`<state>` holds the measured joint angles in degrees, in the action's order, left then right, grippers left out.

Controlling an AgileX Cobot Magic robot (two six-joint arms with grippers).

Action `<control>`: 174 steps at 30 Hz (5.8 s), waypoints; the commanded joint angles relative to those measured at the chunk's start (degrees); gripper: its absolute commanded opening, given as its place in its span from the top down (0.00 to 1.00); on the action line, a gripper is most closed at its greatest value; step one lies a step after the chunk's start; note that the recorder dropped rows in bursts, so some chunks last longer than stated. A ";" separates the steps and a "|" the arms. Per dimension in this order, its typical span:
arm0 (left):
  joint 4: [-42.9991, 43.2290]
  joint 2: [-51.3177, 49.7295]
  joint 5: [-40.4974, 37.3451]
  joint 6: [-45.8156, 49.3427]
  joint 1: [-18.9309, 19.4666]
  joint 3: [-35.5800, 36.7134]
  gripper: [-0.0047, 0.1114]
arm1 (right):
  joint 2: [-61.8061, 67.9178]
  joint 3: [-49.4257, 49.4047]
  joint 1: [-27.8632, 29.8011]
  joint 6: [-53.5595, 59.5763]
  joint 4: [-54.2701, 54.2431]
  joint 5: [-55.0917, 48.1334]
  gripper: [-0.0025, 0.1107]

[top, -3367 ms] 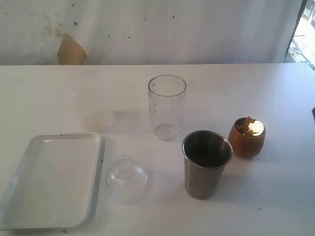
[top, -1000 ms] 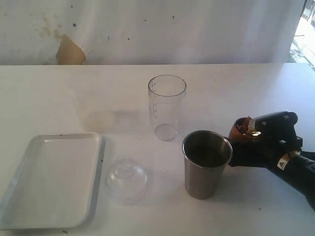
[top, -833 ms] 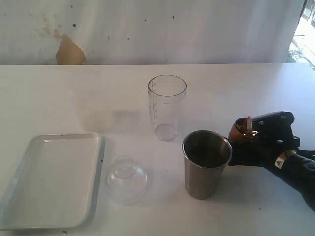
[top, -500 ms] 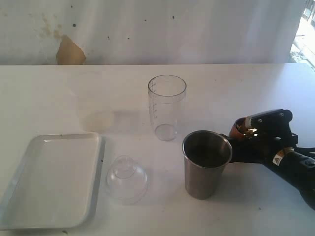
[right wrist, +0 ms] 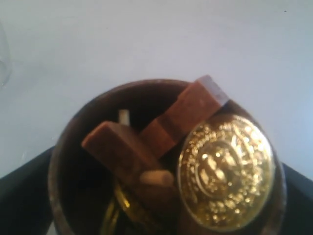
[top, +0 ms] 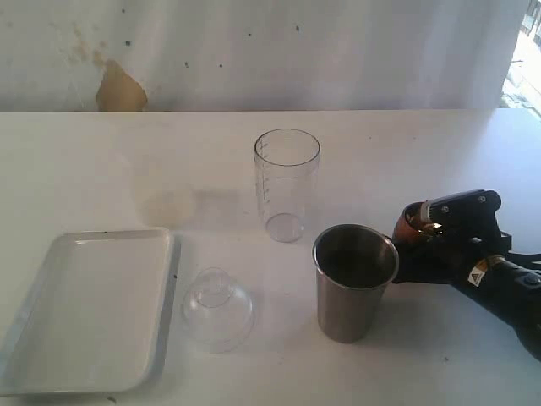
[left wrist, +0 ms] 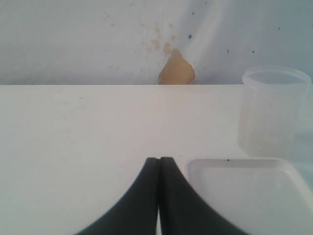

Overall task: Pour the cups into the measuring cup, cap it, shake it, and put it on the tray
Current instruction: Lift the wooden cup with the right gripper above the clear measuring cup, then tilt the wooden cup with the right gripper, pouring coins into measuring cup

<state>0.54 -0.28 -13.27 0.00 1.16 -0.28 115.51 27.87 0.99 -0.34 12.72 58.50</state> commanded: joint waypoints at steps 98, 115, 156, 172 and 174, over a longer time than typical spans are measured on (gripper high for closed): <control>0.08 0.28 -0.10 0.00 -0.23 0.28 0.96 | 3.89 53.63 -7.77 19.93 29.58 -23.66 0.98; 0.08 0.28 -0.10 0.00 -0.23 0.28 0.96 | 3.89 53.63 -5.27 9.09 29.35 -22.34 0.98; 0.08 0.28 -0.10 0.00 -0.23 0.28 0.96 | 1.61 53.63 -4.29 17.08 48.03 -23.94 0.98; 0.08 0.28 -0.10 0.00 -0.23 0.28 0.96 | 1.61 53.63 -4.29 21.15 52.63 -25.52 0.98; 0.08 0.28 -0.10 0.00 -0.23 0.28 0.96 | 1.61 53.63 -4.29 21.29 52.63 -25.52 0.98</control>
<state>0.54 -0.28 -13.27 0.00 1.16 -0.28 117.95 81.04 -3.53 20.38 65.45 32.30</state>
